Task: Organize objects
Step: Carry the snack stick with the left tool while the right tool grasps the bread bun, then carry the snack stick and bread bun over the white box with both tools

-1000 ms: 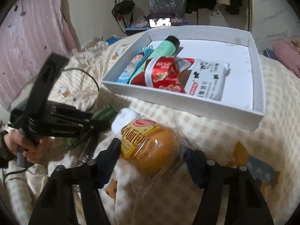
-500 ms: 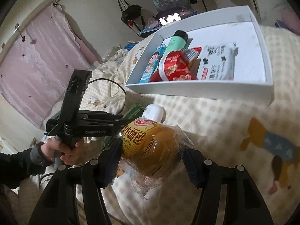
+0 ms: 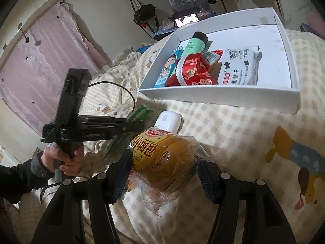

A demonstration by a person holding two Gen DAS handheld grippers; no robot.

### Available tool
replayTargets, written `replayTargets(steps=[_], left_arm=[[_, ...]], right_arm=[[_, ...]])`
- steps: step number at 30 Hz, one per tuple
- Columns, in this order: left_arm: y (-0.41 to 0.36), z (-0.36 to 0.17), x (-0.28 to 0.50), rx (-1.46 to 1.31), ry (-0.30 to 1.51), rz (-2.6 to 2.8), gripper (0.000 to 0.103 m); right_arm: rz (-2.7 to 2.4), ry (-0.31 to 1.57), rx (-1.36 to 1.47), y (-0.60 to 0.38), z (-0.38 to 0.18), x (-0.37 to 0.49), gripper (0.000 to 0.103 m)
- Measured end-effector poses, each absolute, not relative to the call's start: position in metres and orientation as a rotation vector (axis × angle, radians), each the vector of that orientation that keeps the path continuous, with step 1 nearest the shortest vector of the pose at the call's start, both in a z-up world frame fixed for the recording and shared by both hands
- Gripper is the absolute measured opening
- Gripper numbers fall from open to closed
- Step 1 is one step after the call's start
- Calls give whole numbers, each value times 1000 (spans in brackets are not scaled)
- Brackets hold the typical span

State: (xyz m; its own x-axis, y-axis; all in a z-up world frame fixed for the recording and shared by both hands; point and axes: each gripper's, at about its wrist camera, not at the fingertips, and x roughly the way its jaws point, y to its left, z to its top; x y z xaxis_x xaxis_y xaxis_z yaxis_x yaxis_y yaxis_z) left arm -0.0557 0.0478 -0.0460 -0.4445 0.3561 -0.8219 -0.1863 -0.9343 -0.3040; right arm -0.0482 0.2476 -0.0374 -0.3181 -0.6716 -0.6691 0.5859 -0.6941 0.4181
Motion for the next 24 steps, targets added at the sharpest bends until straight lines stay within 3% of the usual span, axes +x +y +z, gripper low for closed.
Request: replayTargets(steps=[14, 24], left_arm=[[-7, 26, -56, -1168, -350, 2514, 29], [-11, 73, -72, -1046, -250, 2593, 29]], right_arm=[[-2000, -259, 1074, 259, -16, -66, 63], [-1992, -374, 951, 272, 29, -107, 63]])
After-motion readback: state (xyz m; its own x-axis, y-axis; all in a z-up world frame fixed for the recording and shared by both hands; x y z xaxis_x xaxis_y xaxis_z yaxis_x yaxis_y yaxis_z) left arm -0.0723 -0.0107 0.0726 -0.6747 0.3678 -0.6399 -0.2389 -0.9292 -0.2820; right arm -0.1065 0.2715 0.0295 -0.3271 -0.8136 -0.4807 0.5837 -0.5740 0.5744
